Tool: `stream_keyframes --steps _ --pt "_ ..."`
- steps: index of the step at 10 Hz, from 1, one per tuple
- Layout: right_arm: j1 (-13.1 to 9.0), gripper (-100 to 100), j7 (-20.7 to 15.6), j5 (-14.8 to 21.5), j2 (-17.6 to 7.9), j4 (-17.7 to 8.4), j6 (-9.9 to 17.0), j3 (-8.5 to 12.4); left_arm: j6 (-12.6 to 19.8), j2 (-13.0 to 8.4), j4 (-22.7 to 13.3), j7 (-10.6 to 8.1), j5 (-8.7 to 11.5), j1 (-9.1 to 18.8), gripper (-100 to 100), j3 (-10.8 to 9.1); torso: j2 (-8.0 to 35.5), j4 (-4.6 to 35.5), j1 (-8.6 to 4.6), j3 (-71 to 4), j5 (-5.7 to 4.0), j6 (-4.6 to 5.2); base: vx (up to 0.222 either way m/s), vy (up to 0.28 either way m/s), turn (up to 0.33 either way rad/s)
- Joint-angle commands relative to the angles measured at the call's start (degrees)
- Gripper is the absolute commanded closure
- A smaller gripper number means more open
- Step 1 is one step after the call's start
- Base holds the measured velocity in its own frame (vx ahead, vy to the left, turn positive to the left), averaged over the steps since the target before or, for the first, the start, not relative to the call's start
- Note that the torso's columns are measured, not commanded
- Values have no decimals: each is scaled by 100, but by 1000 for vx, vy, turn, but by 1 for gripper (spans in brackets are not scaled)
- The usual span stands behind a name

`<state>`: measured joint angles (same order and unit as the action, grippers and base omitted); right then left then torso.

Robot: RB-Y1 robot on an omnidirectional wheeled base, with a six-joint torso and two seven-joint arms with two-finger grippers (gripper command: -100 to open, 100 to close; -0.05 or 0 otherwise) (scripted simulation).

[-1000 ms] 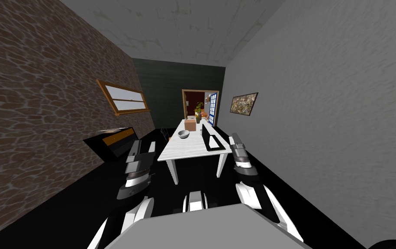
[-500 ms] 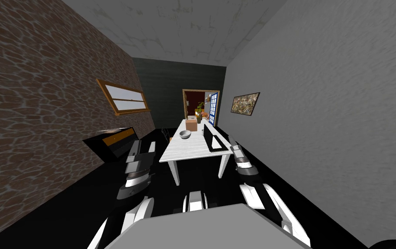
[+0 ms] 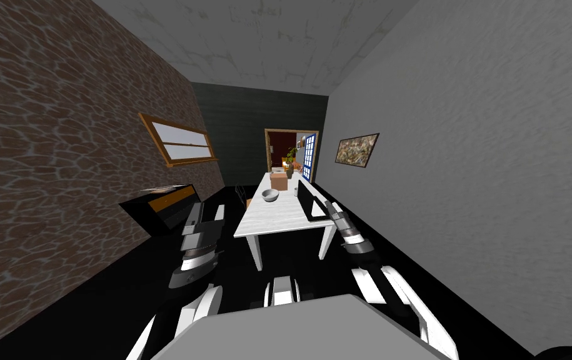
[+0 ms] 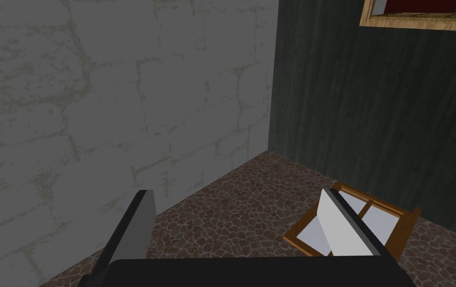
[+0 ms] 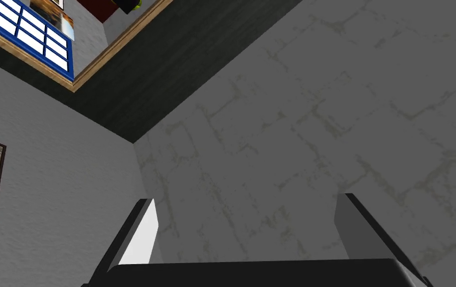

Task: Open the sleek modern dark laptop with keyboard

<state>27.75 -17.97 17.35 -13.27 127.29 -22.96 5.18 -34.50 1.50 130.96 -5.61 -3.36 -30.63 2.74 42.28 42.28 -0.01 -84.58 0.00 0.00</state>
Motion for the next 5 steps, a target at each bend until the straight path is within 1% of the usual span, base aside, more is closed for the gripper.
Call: stream_keyframes --steps 1,5 --pt "9 -100 -292 346 -238 -131 110 184 0 0 0 0 0 0 0 0 1 1 3 1 1 -1 42 91 -4" --pt "30 -100 -717 855 -578 -321 248 398 0 0 0 0 0 0 0 0 -2 0 -3 0 -1 -1 43 78 -2"
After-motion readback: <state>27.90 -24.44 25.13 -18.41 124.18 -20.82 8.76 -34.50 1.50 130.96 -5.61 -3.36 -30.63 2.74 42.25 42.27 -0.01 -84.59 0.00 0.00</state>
